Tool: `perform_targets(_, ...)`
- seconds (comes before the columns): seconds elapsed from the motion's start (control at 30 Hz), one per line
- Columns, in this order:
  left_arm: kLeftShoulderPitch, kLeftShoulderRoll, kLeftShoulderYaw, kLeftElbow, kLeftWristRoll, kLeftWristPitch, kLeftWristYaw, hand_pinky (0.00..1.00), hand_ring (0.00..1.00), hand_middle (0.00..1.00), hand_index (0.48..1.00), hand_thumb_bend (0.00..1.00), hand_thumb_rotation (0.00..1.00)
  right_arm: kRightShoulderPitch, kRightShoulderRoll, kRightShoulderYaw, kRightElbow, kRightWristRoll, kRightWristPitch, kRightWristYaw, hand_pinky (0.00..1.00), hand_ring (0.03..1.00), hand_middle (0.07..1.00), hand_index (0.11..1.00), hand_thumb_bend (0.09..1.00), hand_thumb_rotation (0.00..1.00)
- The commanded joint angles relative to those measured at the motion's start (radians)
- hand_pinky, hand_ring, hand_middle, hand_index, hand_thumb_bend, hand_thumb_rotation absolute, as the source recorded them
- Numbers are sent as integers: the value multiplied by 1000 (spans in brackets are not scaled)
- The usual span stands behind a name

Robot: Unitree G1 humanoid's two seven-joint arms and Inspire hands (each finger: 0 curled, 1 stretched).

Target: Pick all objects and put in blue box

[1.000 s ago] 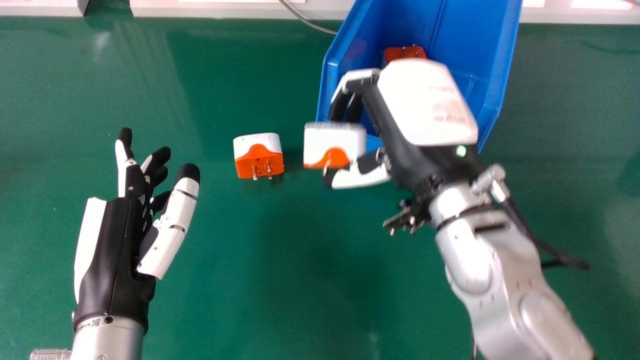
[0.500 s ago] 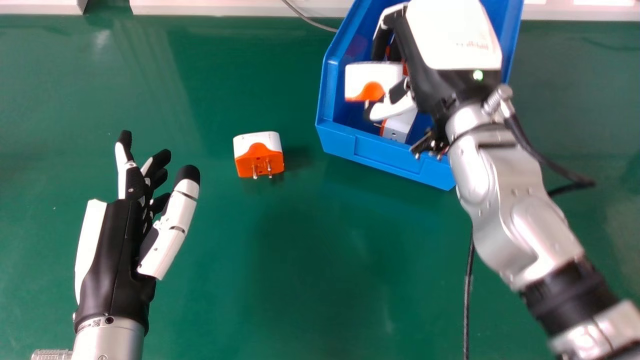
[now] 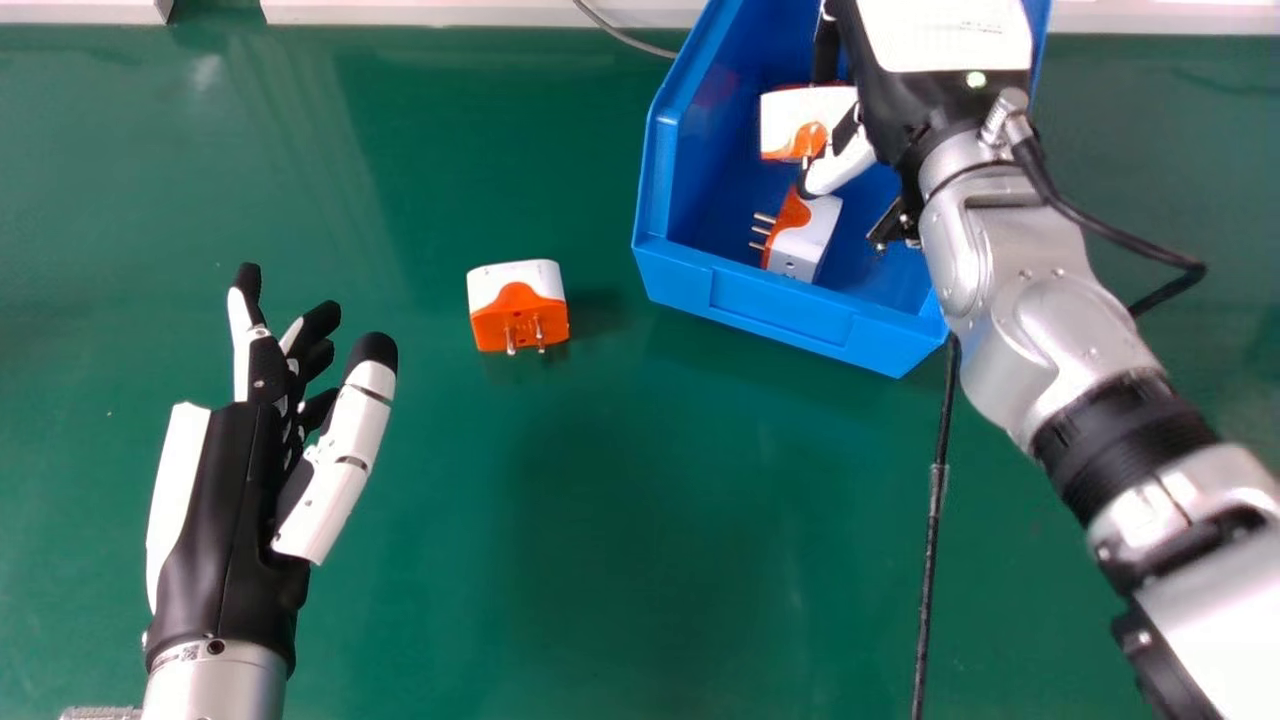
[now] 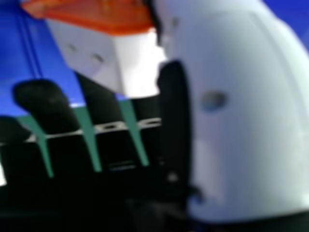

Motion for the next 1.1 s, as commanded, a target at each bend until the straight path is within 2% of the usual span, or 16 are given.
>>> perform_targets(0.0, 9, 0, 4, -27, 5, -7, 4, 892, 941, 941, 949, 337, 754, -102, -8, 5, 29, 3, 1, -37, 67, 130, 200, 471, 498, 127)
perform_targets(0.03, 9, -1, 4, -28, 4, -7, 4, 892, 941, 941, 949, 337, 754, -110, -1, 12, 52, 3, 10, -38, 67, 130, 200, 471, 498, 127)
perform_targets(0.07, 10, -1, 4, -29, 4, -7, 5, 892, 941, 941, 949, 337, 754, -121, 8, 30, 82, -6, 23, -37, 119, 187, 263, 466, 502, 102)
perform_targets(0.1, 13, -2, 3, -29, 5, -9, 5, 892, 941, 941, 949, 337, 754, -132, 18, 59, 115, -27, 39, -36, 119, 187, 263, 466, 502, 102)
perform_targets(0.13, 15, -2, 2, -30, 6, -11, 6, 893, 941, 941, 949, 336, 755, -141, 24, 86, 140, -46, 50, -35, 193, 269, 309, 469, 506, 83)
perform_targets(0.17, 17, -3, 1, -31, 6, -12, 6, 893, 942, 941, 949, 335, 755, -149, 28, 114, 163, -61, 57, -35, 269, 362, 402, 514, 518, 152)
perform_targets(0.2, 20, -4, 0, -33, 7, -13, 6, 893, 942, 941, 949, 332, 755, -155, 29, 140, 179, -73, 60, -34, 394, 514, 554, 609, 527, 287)
perform_targets(0.23, 22, -5, -2, -35, 7, -14, 7, 893, 942, 941, 949, 330, 753, -160, 30, 156, 190, -77, 61, -35, 442, 573, 611, 649, 527, 342)
perform_targets(0.27, 23, -7, -3, -36, 7, -16, 7, 893, 942, 941, 949, 327, 749, -165, 33, 174, 202, -83, 64, -39, 533, 680, 717, 728, 520, 449)
perform_targets(0.3, 24, -8, -4, -36, 7, -17, 7, 893, 942, 941, 949, 327, 749, -170, 35, 186, 210, -85, 67, -43, 533, 680, 717, 728, 520, 449)
perform_targets(0.4, 28, -9, -6, -34, 7, -25, 8, 890, 942, 940, 948, 321, 740, -172, 42, 197, 213, -68, 75, -57, 715, 874, 904, 870, 502, 671)
perform_targets(0.47, 25, -8, -5, -26, 6, -31, 9, 890, 942, 940, 948, 321, 738, -172, 49, 189, 215, -49, 81, -70, 746, 905, 933, 891, 499, 698)
perform_targets(0.57, 23, -9, -4, -22, 5, -34, 9, 889, 943, 941, 949, 321, 739, -171, 53, 191, 219, -35, 88, -84, 845, 987, 991, 964, 523, 761)
perform_targets(0.77, 18, -11, -7, -19, 5, -36, 10, 889, 943, 941, 949, 313, 737, -174, 59, 192, 223, -25, 93, -100, 869, 1000, 1000, 983, 546, 779)
perform_targets(0.9, 10, -15, -2, -5, -3, -45, 8, 889, 943, 942, 950, 310, 736, -170, 58, 186, 220, -14, 95, -105, 878, 1000, 1000, 989, 545, 780)
perform_targets(1.07, 3, -18, -1, 2, -3, -46, 5, 888, 942, 942, 950, 310, 736, -166, 54, 186, 209, 1, 107, -101, 897, 1000, 1000, 991, 540, 777)
